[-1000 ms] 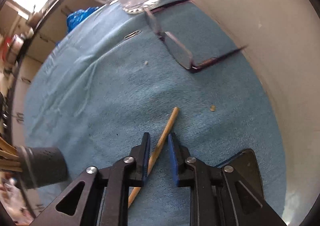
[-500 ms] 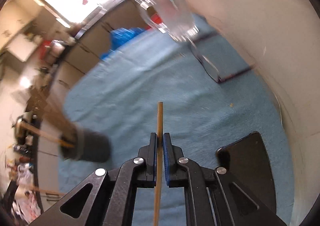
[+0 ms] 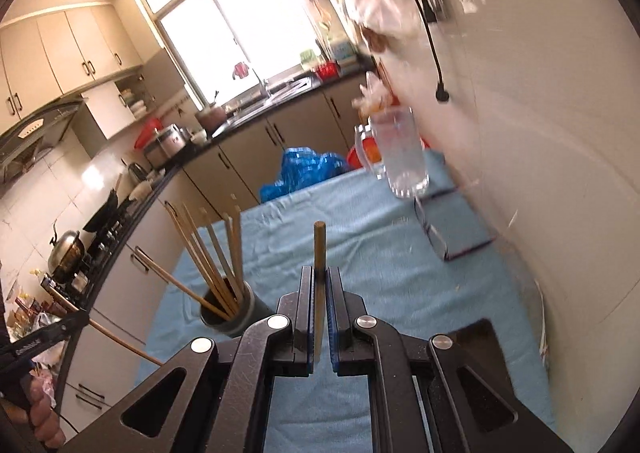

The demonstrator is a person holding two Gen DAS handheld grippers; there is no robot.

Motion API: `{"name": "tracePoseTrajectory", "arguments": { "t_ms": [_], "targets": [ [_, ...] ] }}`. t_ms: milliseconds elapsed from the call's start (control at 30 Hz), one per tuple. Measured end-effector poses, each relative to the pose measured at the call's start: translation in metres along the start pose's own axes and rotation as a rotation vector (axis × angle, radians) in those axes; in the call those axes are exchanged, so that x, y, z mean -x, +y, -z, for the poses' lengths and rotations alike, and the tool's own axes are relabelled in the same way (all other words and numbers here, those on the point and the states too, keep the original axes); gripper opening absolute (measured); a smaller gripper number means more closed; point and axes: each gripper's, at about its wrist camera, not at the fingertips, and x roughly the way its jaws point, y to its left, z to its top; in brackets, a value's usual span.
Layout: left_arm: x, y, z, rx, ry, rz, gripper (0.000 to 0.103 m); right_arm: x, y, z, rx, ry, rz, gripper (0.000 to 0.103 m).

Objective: Organize utensils
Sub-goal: 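Lower both held chopsticks into the black cup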

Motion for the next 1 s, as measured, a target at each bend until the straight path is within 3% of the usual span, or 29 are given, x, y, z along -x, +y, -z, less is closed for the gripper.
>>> {"name": "tracePoseTrajectory", "arguments": {
  "t_ms": [167,433,733,1000],
  "targets": [
    [0.007,-0.002,-0.015,-0.007,-0.028,-0.004,0.006,0.018,0.009,-0.02,0.018,-0.048,-0.028,0.006],
    [0.017,-0.007,-0.046,-0.019,-0.076,0.002,0.006,0.041,0.037,-0.048,0.035,-0.075,-0.144,0.006],
    [0.012,-0.017,-0.08,-0.015,-0.099,0.03,0.006,0.025,0.082,-0.065,0.103,-0.088,-0.191,0.006],
    [-0.02,-0.022,-0.091,-0.005,-0.065,0.041,0.006,-0.011,0.112,-0.071,0.171,-0.079,-0.175,0.006]
  ]
}}
